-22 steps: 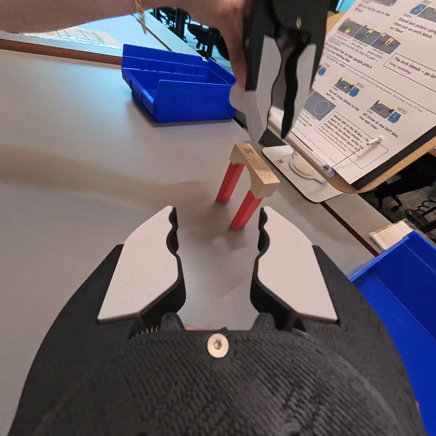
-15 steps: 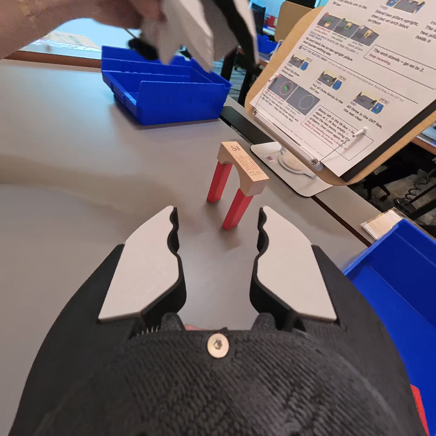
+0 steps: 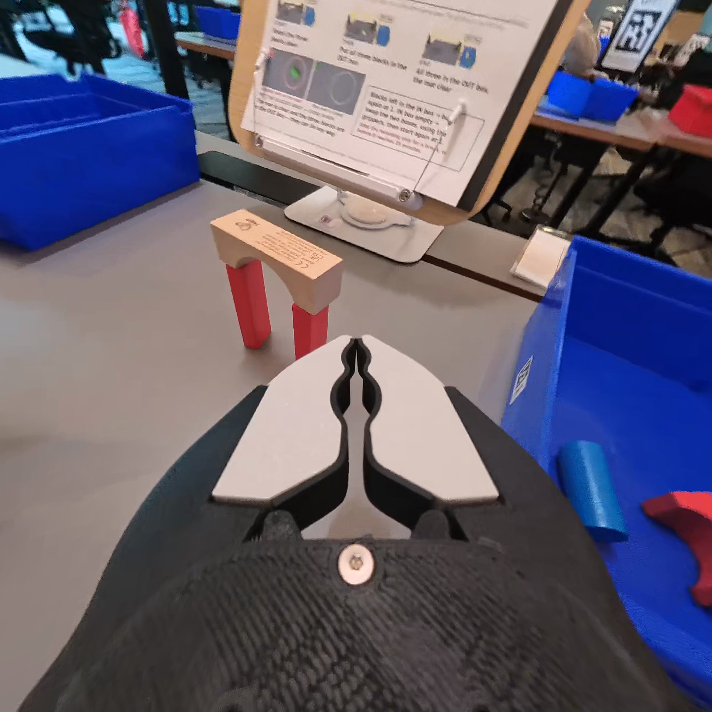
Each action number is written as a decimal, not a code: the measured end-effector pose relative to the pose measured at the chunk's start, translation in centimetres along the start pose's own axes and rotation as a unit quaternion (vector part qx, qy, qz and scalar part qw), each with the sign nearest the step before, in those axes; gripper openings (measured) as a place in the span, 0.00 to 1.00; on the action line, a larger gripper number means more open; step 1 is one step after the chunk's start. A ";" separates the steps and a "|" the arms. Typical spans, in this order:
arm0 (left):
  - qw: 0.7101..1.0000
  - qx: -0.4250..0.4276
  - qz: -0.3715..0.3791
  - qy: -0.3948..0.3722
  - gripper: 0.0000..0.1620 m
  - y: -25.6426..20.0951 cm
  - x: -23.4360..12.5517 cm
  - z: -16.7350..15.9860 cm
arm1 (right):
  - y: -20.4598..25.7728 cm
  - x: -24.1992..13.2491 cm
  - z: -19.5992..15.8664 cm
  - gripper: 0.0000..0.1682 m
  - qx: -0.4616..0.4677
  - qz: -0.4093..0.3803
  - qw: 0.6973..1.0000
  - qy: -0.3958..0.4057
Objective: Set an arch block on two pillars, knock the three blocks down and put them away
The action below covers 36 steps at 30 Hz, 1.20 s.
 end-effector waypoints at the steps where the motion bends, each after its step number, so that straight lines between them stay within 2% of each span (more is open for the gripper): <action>1: 1.000 -0.001 0.018 0.010 0.30 -0.1 -0.2 -0.8 | 0.0 0.5 -0.1 0.00 0.022 -0.012 1.000 -0.014; 4: 0.999 0.002 0.042 0.016 0.30 -0.6 -0.9 -2.1 | -0.5 1.9 -0.8 0.00 0.087 -0.062 0.994 -0.036; 12: 0.999 -0.016 0.021 0.022 0.29 -1.3 -3.4 -2.5 | -2.0 4.1 -1.8 0.01 0.106 -0.156 0.981 0.047; 19: 0.999 0.000 0.014 0.033 0.29 -1.0 -3.9 -2.4 | -2.3 6.4 -1.6 0.04 0.134 -0.177 0.974 0.042; 23: 0.999 -0.004 0.017 0.043 0.29 -0.5 -3.7 -3.0 | -0.5 10.0 0.0 0.02 0.120 -0.126 0.984 0.033; 26: 0.999 -0.007 0.011 0.053 0.29 -0.3 -3.5 -3.6 | 3.8 13.3 1.7 0.00 0.033 -0.007 0.998 0.047; 28: 0.998 -0.005 0.009 0.063 0.30 -0.2 -3.5 -4.1 | 6.6 14.4 1.7 0.00 -0.034 0.056 0.995 0.080; 31: 0.997 -0.005 0.010 0.072 0.30 0.2 -3.5 -4.6 | 7.8 14.3 1.8 0.00 -0.091 0.049 0.990 0.098; 36: 0.997 -0.023 0.006 0.075 0.30 0.6 -3.5 -5.1 | 7.6 12.6 2.9 0.00 -0.105 0.073 0.988 0.085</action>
Point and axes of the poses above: each gripper's, where its closed fingertips meet, x out along the fingers, z out of its top, y = z × x across the jaws, the point moved 6 cm from there along -x, back along the fingers, and after that the axes turned 13 degrees about z, right-handed, at the moved point
